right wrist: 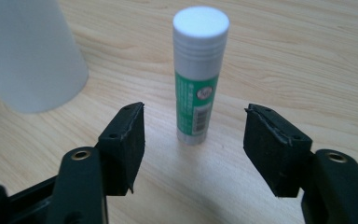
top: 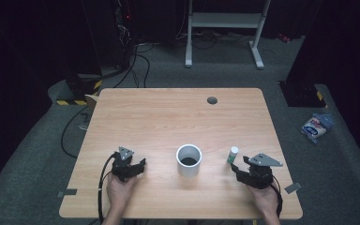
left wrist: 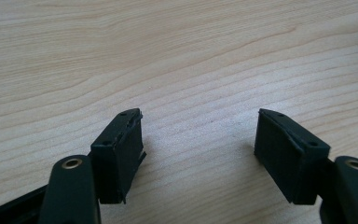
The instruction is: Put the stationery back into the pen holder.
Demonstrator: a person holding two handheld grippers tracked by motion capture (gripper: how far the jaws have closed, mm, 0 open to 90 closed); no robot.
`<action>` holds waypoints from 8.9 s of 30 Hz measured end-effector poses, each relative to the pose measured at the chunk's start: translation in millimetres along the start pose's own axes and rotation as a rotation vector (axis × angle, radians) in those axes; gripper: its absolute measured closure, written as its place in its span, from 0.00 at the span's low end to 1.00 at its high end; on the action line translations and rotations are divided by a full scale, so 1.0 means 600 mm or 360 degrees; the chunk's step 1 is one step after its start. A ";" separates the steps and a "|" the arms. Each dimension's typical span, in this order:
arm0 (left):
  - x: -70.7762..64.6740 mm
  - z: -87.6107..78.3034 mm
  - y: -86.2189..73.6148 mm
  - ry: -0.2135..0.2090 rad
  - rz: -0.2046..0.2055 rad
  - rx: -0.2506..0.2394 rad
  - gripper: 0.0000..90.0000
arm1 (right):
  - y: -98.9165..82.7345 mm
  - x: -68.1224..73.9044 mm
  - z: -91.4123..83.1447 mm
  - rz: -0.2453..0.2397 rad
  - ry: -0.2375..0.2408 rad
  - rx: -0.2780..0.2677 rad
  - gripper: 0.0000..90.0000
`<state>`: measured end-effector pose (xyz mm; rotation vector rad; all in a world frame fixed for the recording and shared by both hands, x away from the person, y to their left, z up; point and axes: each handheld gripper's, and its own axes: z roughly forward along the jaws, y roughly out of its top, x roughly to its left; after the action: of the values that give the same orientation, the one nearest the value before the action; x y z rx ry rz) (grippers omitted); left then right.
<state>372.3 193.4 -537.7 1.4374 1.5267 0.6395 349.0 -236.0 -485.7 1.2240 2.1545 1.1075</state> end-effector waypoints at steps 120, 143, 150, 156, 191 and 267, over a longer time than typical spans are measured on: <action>0.001 0.000 0.001 0.0013 0.0013 0.0019 0.32 | 0.203 0.115 -0.033 -0.0234 0.0533 -0.0210 0.72; 0.001 0.002 0.001 0.0018 -0.0014 0.0004 0.33 | 0.192 0.159 0.051 -0.0307 0.0564 -0.0039 0.72; 0.001 0.002 0.001 0.0021 -0.0013 0.0004 0.33 | 0.176 0.161 0.069 -0.0301 0.0549 0.0000 0.72; 0.001 0.002 0.001 0.0021 -0.0014 0.0003 0.33 | 0.166 0.160 0.081 -0.0299 0.0550 0.0036 0.72; 0.001 0.001 0.001 0.0015 0.0000 0.0011 0.32 | 0.155 0.166 0.072 -0.0363 0.0522 0.0030 0.55; 0.002 0.001 0.001 0.0015 0.0002 0.0012 0.32 | 0.108 0.033 0.012 -0.0098 0.0282 -0.0081 0.53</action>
<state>373.3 194.3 -537.7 1.4425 1.5374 0.6429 377.3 -197.0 -437.2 1.0656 2.2614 1.2788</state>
